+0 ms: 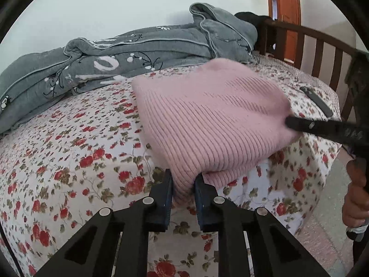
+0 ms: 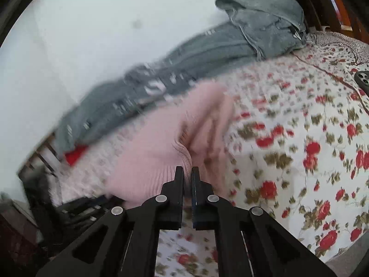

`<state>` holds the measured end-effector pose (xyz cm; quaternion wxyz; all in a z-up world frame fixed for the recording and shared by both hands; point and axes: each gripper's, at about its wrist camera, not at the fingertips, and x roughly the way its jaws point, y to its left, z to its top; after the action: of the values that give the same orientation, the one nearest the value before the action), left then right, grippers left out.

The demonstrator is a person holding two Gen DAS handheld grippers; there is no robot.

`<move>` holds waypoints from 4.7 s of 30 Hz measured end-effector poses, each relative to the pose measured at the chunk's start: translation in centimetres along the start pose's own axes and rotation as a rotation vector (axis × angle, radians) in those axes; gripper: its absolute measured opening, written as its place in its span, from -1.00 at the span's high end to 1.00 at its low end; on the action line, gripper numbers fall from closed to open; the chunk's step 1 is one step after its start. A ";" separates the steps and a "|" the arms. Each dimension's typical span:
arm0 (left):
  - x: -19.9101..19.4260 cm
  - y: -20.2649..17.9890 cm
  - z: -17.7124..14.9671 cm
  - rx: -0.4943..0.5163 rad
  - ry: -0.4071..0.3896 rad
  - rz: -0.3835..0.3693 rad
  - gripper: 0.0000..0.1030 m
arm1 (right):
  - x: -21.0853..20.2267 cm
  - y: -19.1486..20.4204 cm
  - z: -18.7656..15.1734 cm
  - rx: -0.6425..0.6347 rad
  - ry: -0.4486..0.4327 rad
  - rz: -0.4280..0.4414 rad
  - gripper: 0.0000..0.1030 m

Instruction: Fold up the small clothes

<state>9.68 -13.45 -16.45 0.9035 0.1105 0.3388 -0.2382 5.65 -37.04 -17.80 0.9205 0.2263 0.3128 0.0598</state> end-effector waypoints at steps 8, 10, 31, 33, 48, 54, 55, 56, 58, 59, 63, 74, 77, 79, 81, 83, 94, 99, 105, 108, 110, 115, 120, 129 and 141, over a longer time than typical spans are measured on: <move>-2.1 2.8 0.6 -0.056 -0.012 -0.120 0.14 | -0.8 1.3 2.2 -0.035 -0.001 0.021 0.22; -2.8 3.9 1.1 -0.081 -0.031 -0.138 0.02 | -1.1 2.4 3.9 -0.064 -0.058 0.024 0.04; 1.9 7.7 9.9 -0.143 -0.085 -0.228 -0.10 | 3.9 1.8 9.5 -0.092 -0.034 -0.151 0.21; 3.7 7.3 11.7 -0.143 -0.069 -0.281 -0.10 | 3.6 3.5 10.8 -0.152 -0.071 -0.149 0.21; 11.8 5.1 12.4 -0.090 0.096 -0.250 -0.11 | 11.4 0.1 10.0 -0.169 0.092 -0.301 0.45; 11.8 5.4 12.9 -0.074 0.104 -0.247 -0.11 | 11.3 -0.6 9.8 -0.119 0.083 -0.261 0.41; 11.5 5.7 13.0 -0.078 0.103 -0.248 -0.11 | 11.1 -0.4 10.1 -0.117 0.096 -0.259 0.38; 11.0 6.2 12.9 -0.095 0.097 -0.251 -0.13 | 10.9 -0.3 10.5 -0.115 0.103 -0.257 0.27; 10.0 7.7 12.6 -0.148 0.076 -0.272 -0.28 | 9.8 0.1 11.0 -0.114 0.101 -0.276 -0.14; 9.7 8.5 12.4 -0.174 0.071 -0.282 -0.38 | 9.0 0.3 11.2 -0.116 0.091 -0.279 -0.21; 10.2 11.2 10.7 -0.281 0.147 -0.375 -0.42 | 7.9 0.7 10.7 -0.099 0.115 -0.193 -0.24; 14.2 10.1 8.7 -0.439 0.241 -0.543 -0.28 | 10.5 -2.7 8.1 0.063 0.193 0.000 -0.27; 13.6 10.2 9.5 -0.465 0.206 -0.518 0.21 | 11.1 -2.8 8.2 0.103 0.206 0.070 0.16; 12.3 10.6 10.5 -0.450 0.180 -0.529 0.25 | 10.6 -2.6 8.7 0.140 0.190 0.078 0.29; 10.8 11.3 11.6 -0.418 0.143 -0.484 0.25 | 9.9 -0.4 9.4 0.082 0.153 0.045 0.34; 9.3 13.0 12.8 -0.393 0.108 -0.412 0.26 | 10.2 2.1 10.3 0.037 0.135 0.056 0.36; 10.7 25.0 13.2 -0.362 0.181 -0.067 0.08 | 22.5 12.7 11.5 -0.044 0.176 0.175 0.36; 11.3 26.0 10.2 -0.384 0.150 -0.090 -0.12 | 25.7 12.1 10.0 -0.093 0.217 0.024 0.04; 6.6 24.1 10.2 -0.265 0.057 -0.054 -0.28 | 21.2 13.9 11.3 -0.218 0.117 -0.042 0.01; 5.3 22.7 10.2 -0.249 0.025 -0.060 -0.28 | 18.9 16.7 11.1 -0.317 0.009 -0.074 0.01; 5.5 21.3 9.4 -0.248 0.022 -0.063 -0.28 | 18.4 18.6 10.1 -0.399 -0.035 -0.089 0.06; 5.1 18.8 6.7 -0.170 0.027 0.012 -0.34 | 21.5 17.6 6.8 -0.478 0.067 -0.185 0.54; 4.1 19.9 6.9 -0.203 0.019 -0.005 -0.34 | 21.3 14.9 8.0 -0.335 0.104 -0.102 0.44; 5.9 22.6 11.2 -0.263 -0.011 -0.024 -0.34 | 20.9 14.3 7.6 -0.282 0.117 -0.066 0.30; 12.4 25.4 15.1 -0.197 0.067 -0.081 -0.35 | 21.1 14.3 11.8 -0.275 0.026 -0.070 0.36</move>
<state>39.13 -1.41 -12.43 0.8877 0.0151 0.3948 -0.2362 30.09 -23.49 -14.62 0.9403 0.0863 0.3212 0.0730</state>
